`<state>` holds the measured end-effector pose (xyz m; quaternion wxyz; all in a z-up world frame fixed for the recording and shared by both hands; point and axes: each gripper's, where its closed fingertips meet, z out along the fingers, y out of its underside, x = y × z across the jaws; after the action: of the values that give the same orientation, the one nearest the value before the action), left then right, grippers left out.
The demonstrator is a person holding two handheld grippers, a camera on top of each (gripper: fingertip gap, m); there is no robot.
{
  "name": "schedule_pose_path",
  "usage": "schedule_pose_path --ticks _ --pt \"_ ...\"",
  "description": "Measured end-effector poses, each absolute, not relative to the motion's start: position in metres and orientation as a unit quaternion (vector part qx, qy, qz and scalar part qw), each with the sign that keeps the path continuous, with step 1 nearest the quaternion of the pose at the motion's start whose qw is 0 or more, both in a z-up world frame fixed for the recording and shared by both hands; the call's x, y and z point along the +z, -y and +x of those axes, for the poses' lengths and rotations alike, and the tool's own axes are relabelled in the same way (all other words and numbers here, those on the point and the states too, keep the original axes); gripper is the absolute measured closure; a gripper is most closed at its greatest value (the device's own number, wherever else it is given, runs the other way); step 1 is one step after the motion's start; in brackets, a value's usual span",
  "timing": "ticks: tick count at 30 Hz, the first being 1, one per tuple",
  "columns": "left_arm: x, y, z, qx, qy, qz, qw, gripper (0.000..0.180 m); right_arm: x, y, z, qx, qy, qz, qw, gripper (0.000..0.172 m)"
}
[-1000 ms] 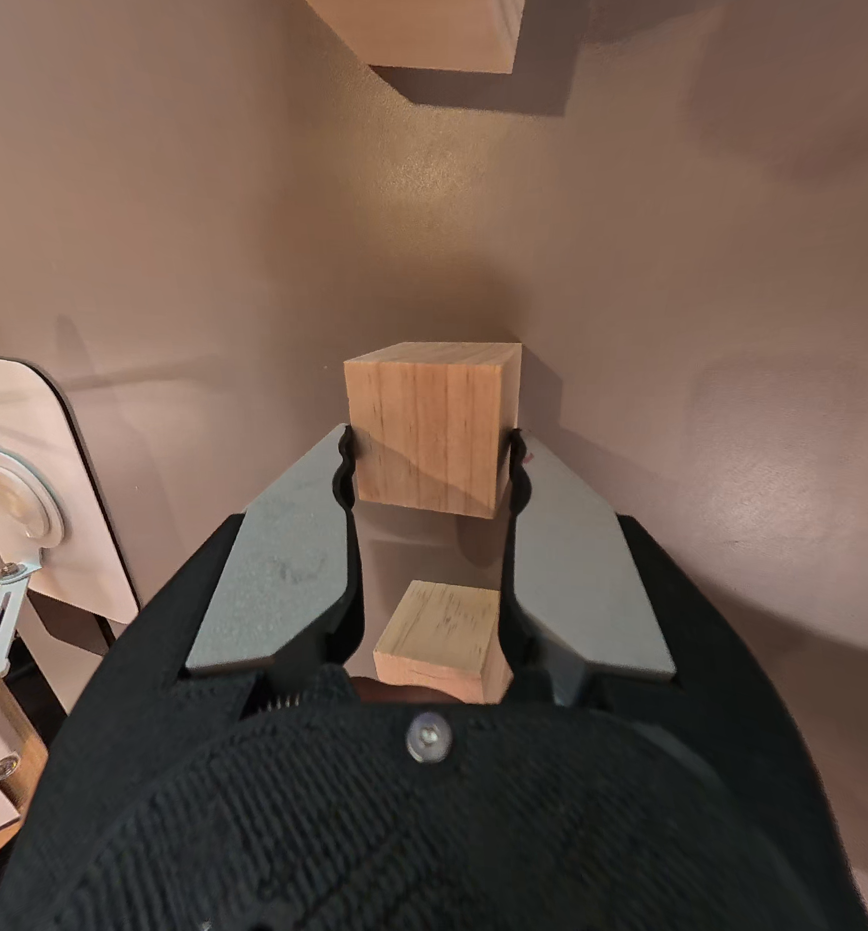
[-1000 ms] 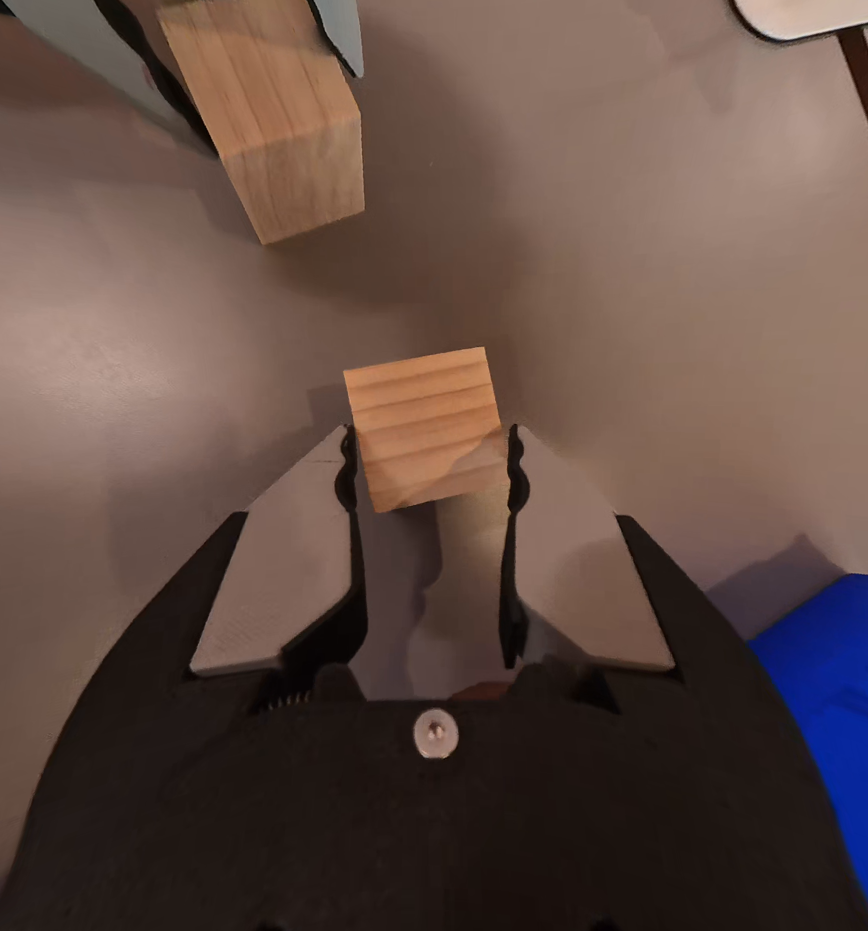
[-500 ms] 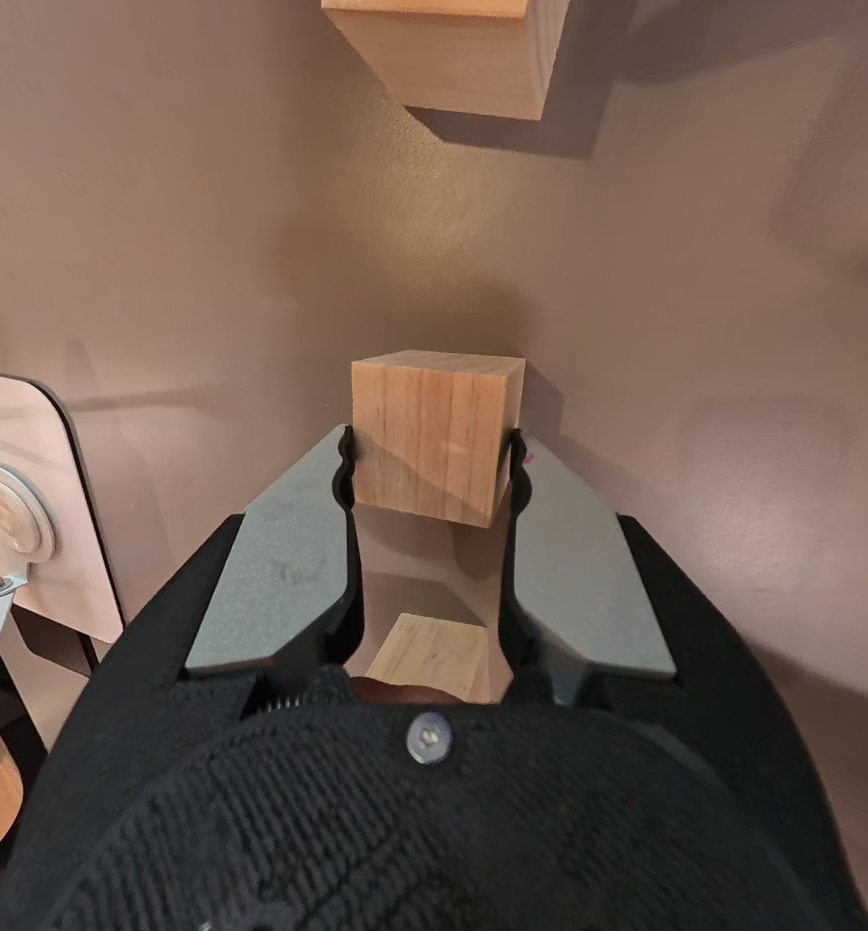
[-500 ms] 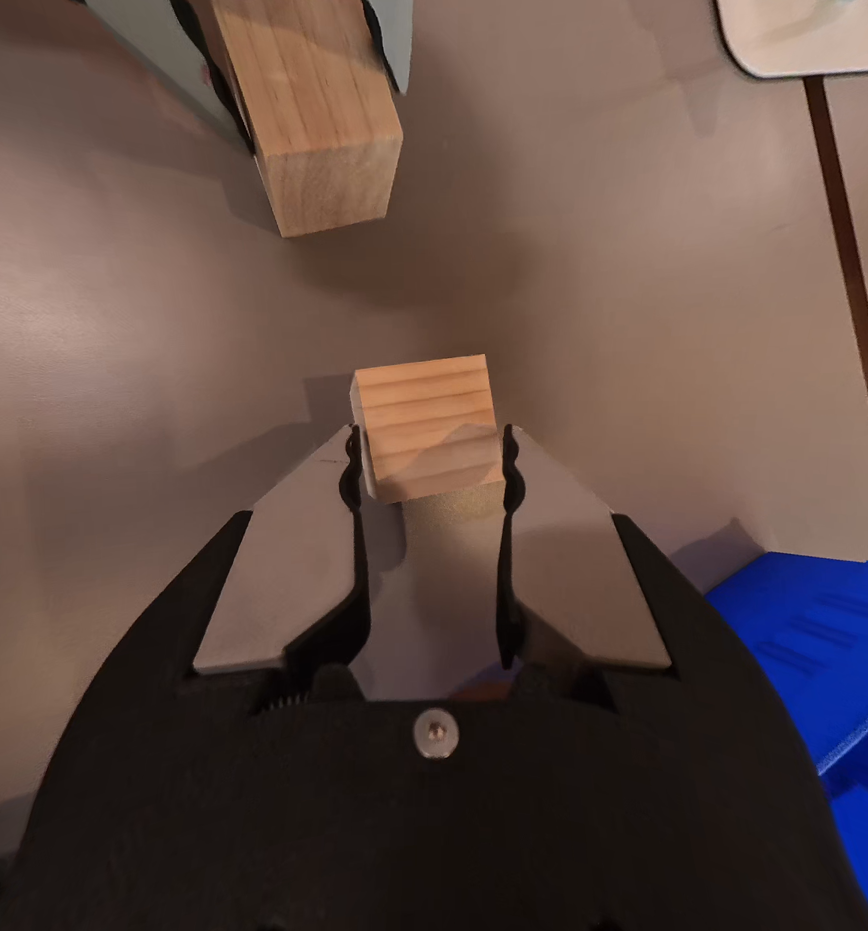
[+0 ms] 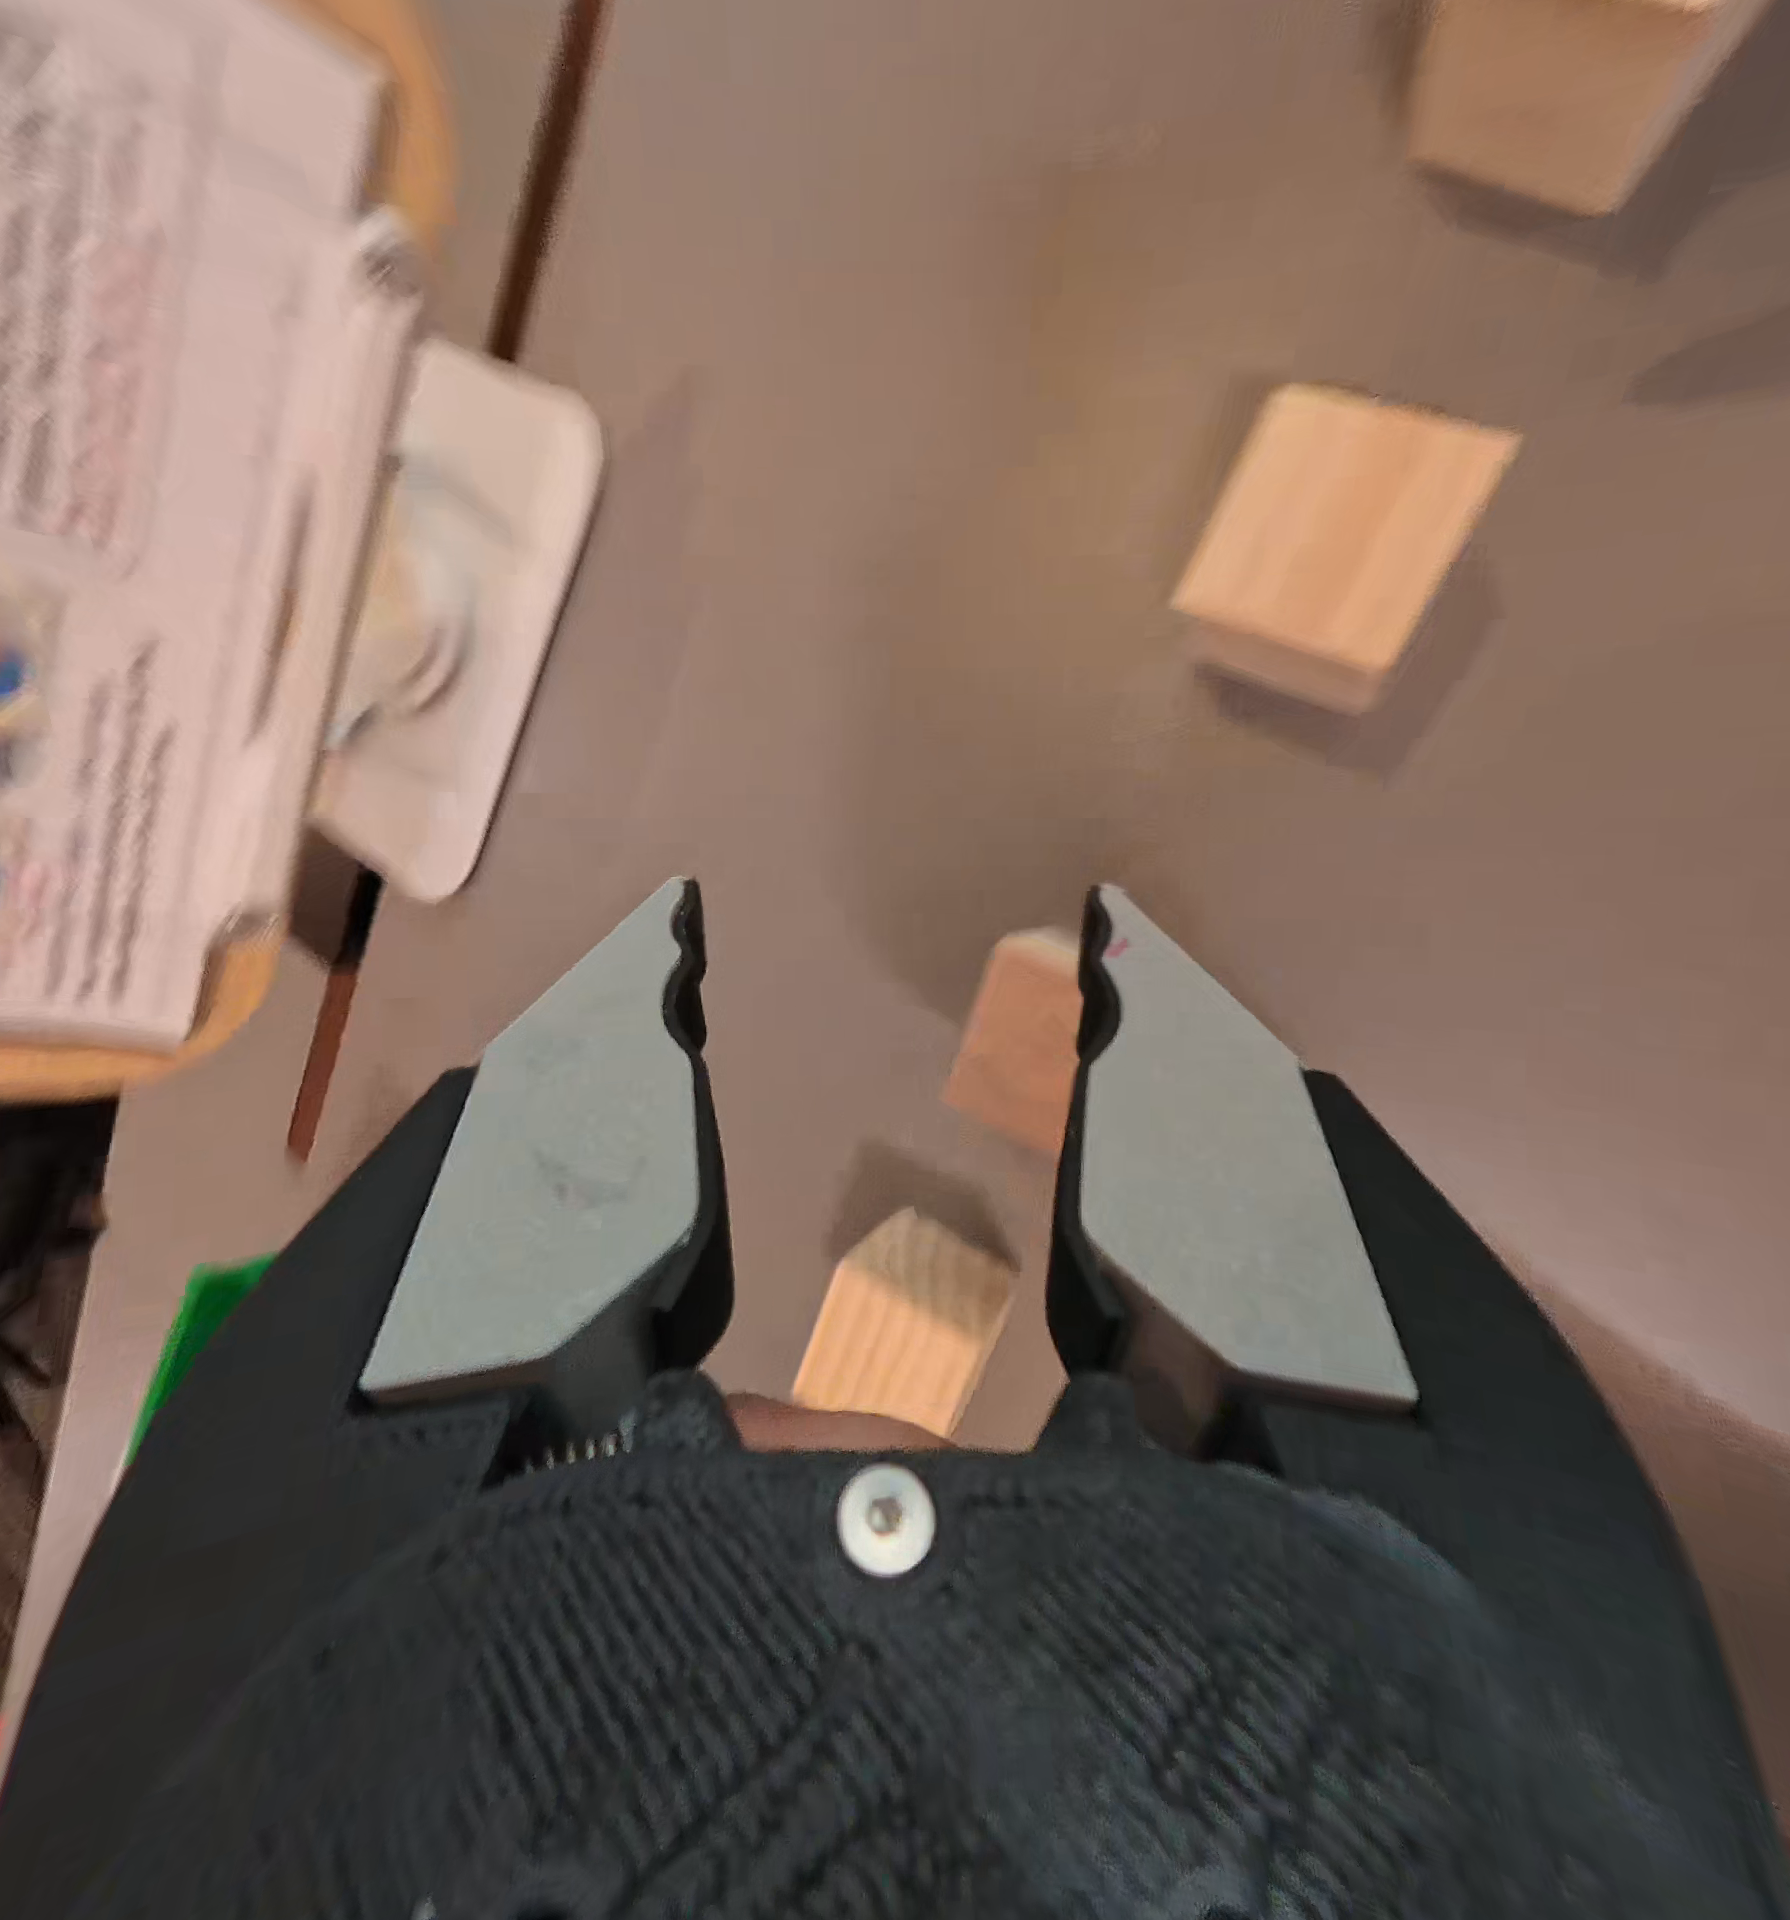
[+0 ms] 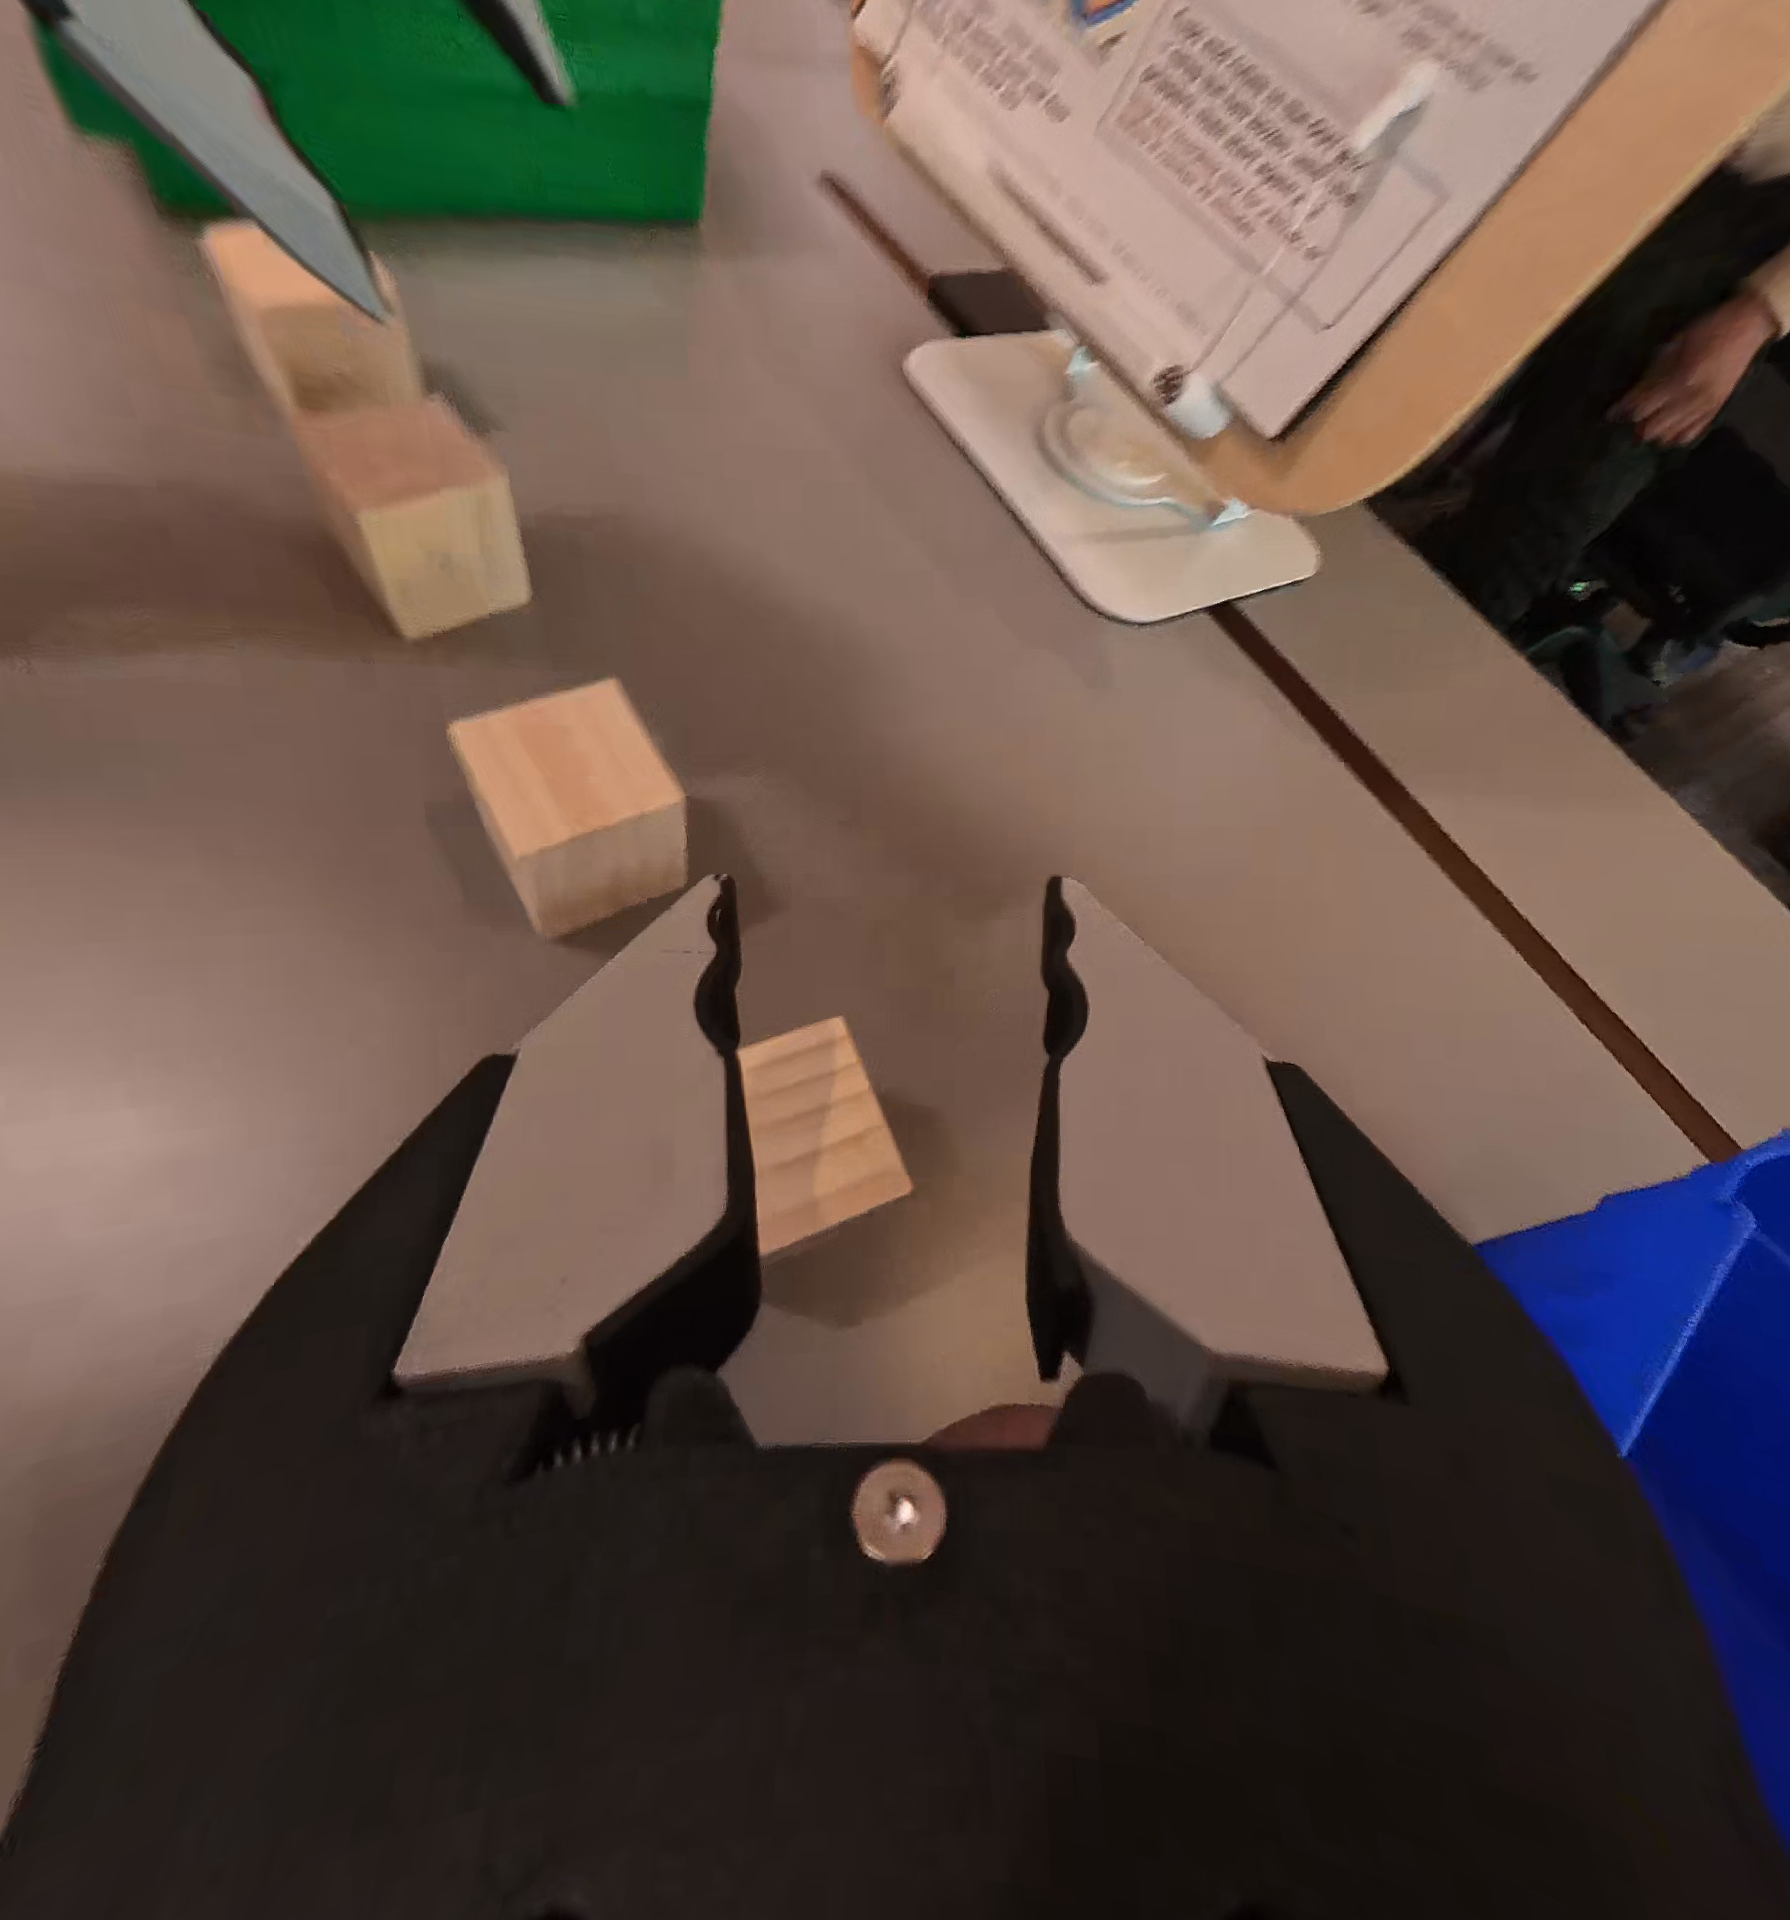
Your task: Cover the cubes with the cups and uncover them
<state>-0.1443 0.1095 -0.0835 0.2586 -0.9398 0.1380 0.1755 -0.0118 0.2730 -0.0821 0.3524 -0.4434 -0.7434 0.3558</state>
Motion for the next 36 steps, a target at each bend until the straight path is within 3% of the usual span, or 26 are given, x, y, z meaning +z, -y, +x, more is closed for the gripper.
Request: schedule_pose_path --ticks 4,9,15,20,25,29,36 --pt "-0.042 -0.047 -0.221 0.229 -0.037 -0.932 0.279 0.110 -0.060 -0.287 -0.025 0.410 0.669 -0.484 0.387 0.126" --pt "-0.017 0.035 -0.316 0.312 0.080 -0.915 0.243 0.116 -0.043 -0.285 -0.033 0.466 0.614 -0.491 0.407 0.129" --pt "-0.047 0.095 -0.386 0.337 0.148 -0.915 0.163 0.115 -0.044 -0.273 -0.038 0.472 0.620 -0.469 0.416 0.133" --pt "-0.063 0.106 -0.417 0.340 0.161 -0.915 0.146 0.118 -0.048 -0.268 -0.041 0.463 0.629 -0.461 0.422 0.134" --pt "-0.075 0.113 -0.433 0.338 0.167 -0.916 0.139 0.137 -0.055 -0.269 -0.044 0.456 0.634 -0.464 0.417 0.134" --pt "-0.096 0.122 -0.434 0.322 0.167 -0.926 0.107 0.133 -0.056 -0.269 -0.045 0.458 0.634 -0.465 0.415 0.135" --pt "-0.110 0.130 -0.419 0.300 0.127 -0.943 0.070 0.172 -0.052 -0.268 -0.043 0.462 0.631 -0.462 0.418 0.135"
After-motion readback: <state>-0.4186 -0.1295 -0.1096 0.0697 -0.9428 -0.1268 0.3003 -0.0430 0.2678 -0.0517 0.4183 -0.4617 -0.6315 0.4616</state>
